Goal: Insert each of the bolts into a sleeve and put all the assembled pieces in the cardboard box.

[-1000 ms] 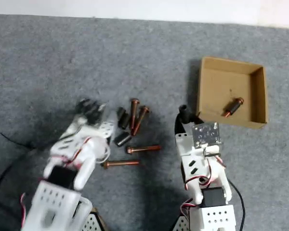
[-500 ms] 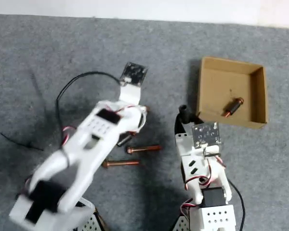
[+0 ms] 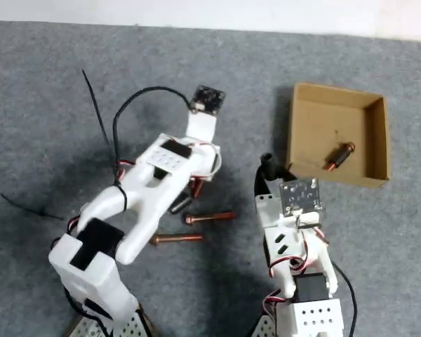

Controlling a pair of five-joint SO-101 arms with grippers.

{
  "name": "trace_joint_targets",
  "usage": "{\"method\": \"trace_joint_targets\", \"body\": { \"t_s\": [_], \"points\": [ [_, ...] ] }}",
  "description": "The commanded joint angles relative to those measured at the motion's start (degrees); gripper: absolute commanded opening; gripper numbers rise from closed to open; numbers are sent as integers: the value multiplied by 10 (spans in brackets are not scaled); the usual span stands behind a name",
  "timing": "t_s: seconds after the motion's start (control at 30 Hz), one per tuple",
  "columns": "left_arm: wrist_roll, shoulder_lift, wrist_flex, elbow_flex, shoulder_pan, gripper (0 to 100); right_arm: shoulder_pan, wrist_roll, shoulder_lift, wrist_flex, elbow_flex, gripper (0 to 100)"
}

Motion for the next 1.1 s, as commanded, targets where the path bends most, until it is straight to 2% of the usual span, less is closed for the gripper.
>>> {"method": "trace_joint_targets", "body": {
  "t_s": [0.0,0.53,0.83,1.0,1.07],
  "points": [
    [5,-6,0,-25,-18,106,6,4,-12,-4,58,4],
    [6,0,0,-22,-18,105,6,5,-12,-5,58,4],
    [6,2,-3,-3,-42,105,6,5,-12,-5,58,4],
    [6,44,1,-42,-36,105,6,5,-12,-5,58,4],
    [5,58,28,-66,-36,105,6,5,-12,-5,58,4]
  ]
}}
